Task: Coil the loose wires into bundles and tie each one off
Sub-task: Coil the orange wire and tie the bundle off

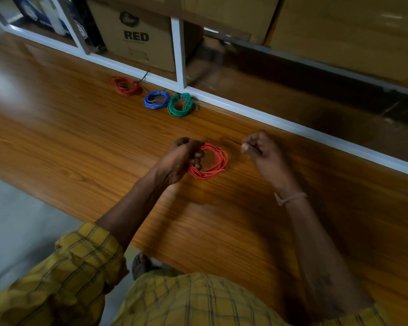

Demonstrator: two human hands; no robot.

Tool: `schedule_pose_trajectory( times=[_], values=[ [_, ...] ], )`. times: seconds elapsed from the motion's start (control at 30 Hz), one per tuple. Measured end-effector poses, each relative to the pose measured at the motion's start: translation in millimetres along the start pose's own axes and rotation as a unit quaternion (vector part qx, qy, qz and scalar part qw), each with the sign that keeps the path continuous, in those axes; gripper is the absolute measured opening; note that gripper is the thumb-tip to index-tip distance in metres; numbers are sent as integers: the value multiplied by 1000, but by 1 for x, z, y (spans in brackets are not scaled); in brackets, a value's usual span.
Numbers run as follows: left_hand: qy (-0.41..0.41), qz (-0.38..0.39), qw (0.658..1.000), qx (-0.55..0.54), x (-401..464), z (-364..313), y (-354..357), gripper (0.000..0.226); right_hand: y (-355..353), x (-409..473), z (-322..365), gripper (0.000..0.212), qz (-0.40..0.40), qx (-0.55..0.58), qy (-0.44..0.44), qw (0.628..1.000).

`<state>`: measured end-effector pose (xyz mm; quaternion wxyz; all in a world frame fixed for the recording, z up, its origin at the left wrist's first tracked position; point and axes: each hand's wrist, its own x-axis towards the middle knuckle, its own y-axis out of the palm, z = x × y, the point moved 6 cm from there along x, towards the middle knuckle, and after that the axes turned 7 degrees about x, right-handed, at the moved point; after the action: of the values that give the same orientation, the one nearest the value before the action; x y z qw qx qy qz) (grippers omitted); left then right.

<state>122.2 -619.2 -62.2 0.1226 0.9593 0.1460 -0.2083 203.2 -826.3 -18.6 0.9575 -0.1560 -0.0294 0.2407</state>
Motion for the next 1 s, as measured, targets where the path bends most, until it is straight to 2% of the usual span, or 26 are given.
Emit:
schedule_pose_trajectory(
  times=[0.17,0.23,0.4,0.53,0.7,0.87,1.0],
  values=[
    [-1,-17,1000,-1,-4,-3,-4,11,-1,-19,60,8,122,-49,-48,990],
    [1,-18,1000,6,-6,-5,-4,6,3,-22,68,7,146,-82,-53,984],
    [12,-5,999,32,-17,-14,3,12,21,-19,71,8,138,-175,-119,968],
    [15,-13,998,52,-25,-20,5,7,29,-23,79,7,99,-189,-178,961],
    [1,-18,999,42,-26,-20,-4,8,19,-28,100,6,107,-123,-174,971],
    [-13,3,999,36,-25,-19,-2,7,23,-20,86,7,110,-150,-179,966],
    [-10,5,999,43,-31,-24,1,10,25,-14,70,8,79,-181,-194,961]
  ],
)
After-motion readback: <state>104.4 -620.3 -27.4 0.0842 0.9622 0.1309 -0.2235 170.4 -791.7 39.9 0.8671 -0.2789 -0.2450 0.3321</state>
